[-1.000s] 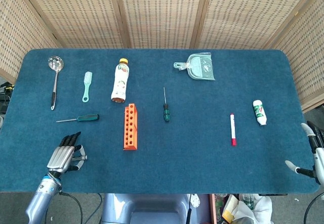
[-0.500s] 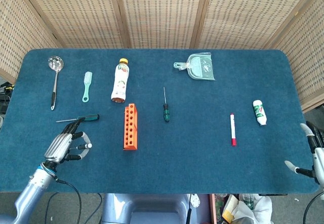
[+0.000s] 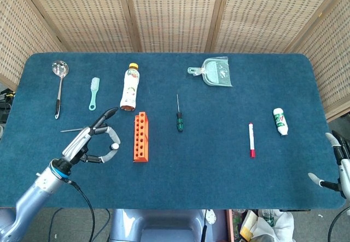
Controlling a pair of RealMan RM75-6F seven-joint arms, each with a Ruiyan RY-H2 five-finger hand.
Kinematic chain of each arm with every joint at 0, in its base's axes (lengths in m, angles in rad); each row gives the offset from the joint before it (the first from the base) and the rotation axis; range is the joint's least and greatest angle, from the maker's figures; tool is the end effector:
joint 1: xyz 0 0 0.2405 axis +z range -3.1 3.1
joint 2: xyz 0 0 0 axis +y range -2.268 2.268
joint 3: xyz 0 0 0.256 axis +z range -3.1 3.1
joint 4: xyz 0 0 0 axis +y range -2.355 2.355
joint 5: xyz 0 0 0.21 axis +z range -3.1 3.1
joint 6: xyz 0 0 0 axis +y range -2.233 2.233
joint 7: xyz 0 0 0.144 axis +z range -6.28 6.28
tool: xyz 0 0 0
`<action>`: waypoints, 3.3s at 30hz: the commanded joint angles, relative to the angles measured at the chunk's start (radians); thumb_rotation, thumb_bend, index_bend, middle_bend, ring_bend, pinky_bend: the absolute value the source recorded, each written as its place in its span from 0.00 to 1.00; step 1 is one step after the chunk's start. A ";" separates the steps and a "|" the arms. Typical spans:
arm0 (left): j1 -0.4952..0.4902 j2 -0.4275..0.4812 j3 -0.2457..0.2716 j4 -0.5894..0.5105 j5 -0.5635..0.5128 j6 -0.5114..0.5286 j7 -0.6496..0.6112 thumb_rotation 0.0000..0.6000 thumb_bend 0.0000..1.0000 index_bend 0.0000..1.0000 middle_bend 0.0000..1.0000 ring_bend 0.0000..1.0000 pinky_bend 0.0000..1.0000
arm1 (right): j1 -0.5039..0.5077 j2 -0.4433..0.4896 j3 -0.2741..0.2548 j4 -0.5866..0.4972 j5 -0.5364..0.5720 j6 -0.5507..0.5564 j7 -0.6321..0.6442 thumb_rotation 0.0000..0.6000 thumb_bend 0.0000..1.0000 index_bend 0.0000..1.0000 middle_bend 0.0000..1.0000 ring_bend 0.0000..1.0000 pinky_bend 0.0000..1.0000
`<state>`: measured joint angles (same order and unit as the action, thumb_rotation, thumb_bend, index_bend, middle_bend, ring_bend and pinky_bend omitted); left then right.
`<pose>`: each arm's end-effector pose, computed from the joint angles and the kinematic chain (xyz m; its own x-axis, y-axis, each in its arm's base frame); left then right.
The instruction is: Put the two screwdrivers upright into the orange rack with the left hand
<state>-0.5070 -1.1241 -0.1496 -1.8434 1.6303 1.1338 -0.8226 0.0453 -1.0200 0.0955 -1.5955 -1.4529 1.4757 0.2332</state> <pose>-0.1465 0.2728 0.1030 -0.3750 0.5143 0.7713 0.7822 -0.2710 0.5610 -0.3297 -0.1782 0.2020 0.2779 0.0401 0.9598 -0.9591 0.0680 0.2749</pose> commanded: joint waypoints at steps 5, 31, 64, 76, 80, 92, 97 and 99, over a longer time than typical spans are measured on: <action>-0.071 -0.089 -0.012 0.047 -0.019 -0.024 -0.113 1.00 0.48 0.69 0.00 0.00 0.00 | 0.001 0.002 0.003 0.003 0.006 -0.004 0.011 1.00 0.00 0.00 0.00 0.00 0.00; -0.141 -0.254 0.017 0.205 -0.082 -0.051 -0.225 1.00 0.49 0.69 0.00 0.00 0.00 | 0.006 0.015 0.014 0.017 0.029 -0.026 0.063 1.00 0.00 0.00 0.00 0.00 0.00; -0.132 -0.372 0.085 0.383 -0.068 -0.019 -0.270 1.00 0.49 0.69 0.00 0.00 0.00 | 0.010 0.019 0.022 0.024 0.049 -0.045 0.080 1.00 0.00 0.00 0.00 0.00 0.00; -0.134 -0.409 0.104 0.423 -0.070 -0.033 -0.185 1.00 0.49 0.66 0.00 0.00 0.00 | 0.010 0.020 0.023 0.023 0.049 -0.047 0.081 1.00 0.00 0.00 0.00 0.00 0.00; -0.132 -0.416 0.102 0.424 -0.074 -0.028 -0.170 1.00 0.49 0.64 0.00 0.00 0.00 | 0.010 0.021 0.023 0.023 0.050 -0.048 0.084 1.00 0.00 0.00 0.00 0.00 0.00; -0.133 -0.423 0.098 0.422 -0.087 -0.036 -0.140 1.00 0.50 0.63 0.00 0.00 0.00 | 0.010 0.023 0.022 0.022 0.048 -0.048 0.090 1.00 0.00 0.00 0.00 0.00 0.00; -0.138 -0.435 0.095 0.429 -0.093 -0.047 -0.118 1.00 0.50 0.63 0.00 0.00 0.00 | 0.010 0.024 0.023 0.022 0.050 -0.050 0.090 1.00 0.00 0.00 0.00 0.00 0.00; -0.138 -0.440 0.094 0.432 -0.095 -0.048 -0.110 1.00 0.50 0.63 0.00 0.00 0.00 | 0.011 0.024 0.023 0.022 0.051 -0.051 0.089 1.00 0.00 0.00 0.00 0.00 0.00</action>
<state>-0.6447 -1.5629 -0.0548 -1.4126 1.5364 1.0864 -0.9337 0.0562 -0.9961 0.1188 -1.5737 -1.4019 1.4246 0.3227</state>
